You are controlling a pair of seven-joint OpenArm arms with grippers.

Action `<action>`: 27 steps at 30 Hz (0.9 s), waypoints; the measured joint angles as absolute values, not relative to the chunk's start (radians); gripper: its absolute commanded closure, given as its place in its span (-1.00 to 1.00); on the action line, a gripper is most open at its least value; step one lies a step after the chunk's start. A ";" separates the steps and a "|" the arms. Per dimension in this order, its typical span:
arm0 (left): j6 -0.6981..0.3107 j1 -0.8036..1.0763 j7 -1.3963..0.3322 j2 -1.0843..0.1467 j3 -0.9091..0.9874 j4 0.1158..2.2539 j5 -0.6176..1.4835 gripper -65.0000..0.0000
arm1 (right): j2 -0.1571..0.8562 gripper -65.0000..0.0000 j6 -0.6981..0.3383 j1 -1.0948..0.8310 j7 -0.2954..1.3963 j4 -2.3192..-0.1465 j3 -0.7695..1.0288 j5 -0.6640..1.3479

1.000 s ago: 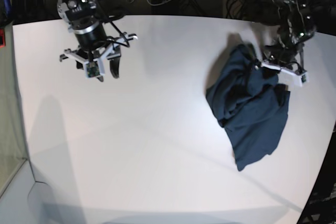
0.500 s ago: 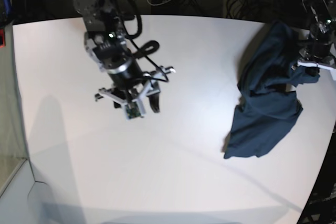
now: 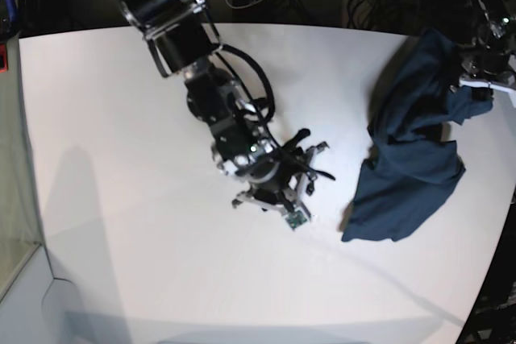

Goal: Layout the t-shirt on the table in an organized manner, then fold the t-shirt properly
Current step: 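Grasp the shirt with the left gripper and reach the right gripper over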

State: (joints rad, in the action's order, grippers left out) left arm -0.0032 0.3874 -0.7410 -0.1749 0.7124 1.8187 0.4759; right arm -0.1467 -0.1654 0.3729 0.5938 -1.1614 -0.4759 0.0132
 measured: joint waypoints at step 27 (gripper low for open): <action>-0.004 0.351 -0.736 -0.249 0.376 1.817 0.484 0.99 | -0.148 0.00 -0.167 0.352 0.407 -1.161 -0.708 0.370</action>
